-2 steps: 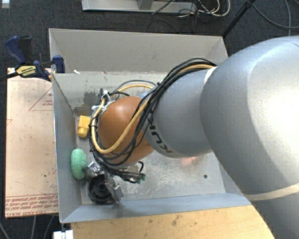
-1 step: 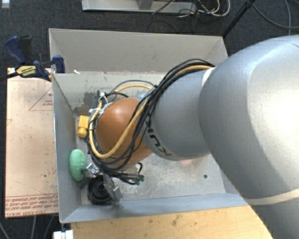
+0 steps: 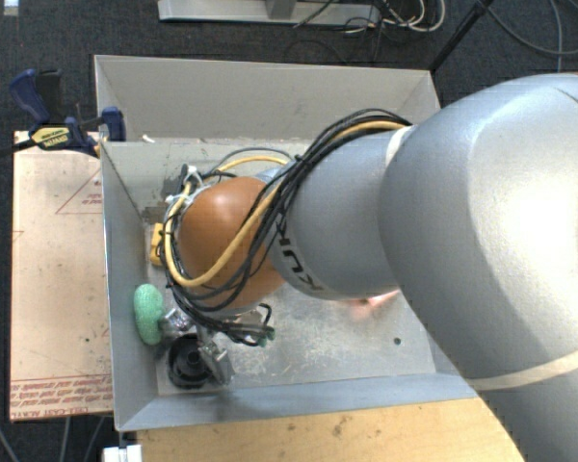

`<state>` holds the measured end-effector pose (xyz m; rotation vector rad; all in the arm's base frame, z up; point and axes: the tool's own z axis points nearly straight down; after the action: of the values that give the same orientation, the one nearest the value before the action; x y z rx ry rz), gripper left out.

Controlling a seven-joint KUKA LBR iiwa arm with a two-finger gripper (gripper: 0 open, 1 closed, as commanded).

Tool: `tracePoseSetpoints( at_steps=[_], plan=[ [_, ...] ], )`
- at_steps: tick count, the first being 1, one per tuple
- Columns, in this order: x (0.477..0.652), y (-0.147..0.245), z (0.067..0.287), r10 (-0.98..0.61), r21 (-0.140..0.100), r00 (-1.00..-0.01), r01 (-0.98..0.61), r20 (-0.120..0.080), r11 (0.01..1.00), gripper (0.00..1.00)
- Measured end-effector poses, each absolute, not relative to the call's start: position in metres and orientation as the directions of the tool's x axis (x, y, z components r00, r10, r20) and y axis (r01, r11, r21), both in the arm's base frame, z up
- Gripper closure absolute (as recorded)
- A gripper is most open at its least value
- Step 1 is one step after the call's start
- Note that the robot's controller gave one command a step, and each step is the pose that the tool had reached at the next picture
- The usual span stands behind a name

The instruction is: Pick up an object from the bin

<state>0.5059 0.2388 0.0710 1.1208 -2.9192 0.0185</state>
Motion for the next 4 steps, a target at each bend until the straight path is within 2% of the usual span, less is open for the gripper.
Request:
tracePoseSetpoints(
  at_steps=[1,2,3,4],
  plan=[
    [0.51,0.236,0.117,-0.676,0.003,-0.737,-0.676,0.006,0.737,1.0],
    [0.557,0.246,0.125,-0.684,-0.006,-0.73,-0.684,-0.02,0.73,1.0],
    [0.556,0.241,0.093,-0.675,-0.012,-0.737,-0.675,-0.028,0.737,1.0],
    [0.542,0.235,0.127,-0.679,0.001,-0.734,-0.679,-0.001,0.734,1.0]
  ],
)
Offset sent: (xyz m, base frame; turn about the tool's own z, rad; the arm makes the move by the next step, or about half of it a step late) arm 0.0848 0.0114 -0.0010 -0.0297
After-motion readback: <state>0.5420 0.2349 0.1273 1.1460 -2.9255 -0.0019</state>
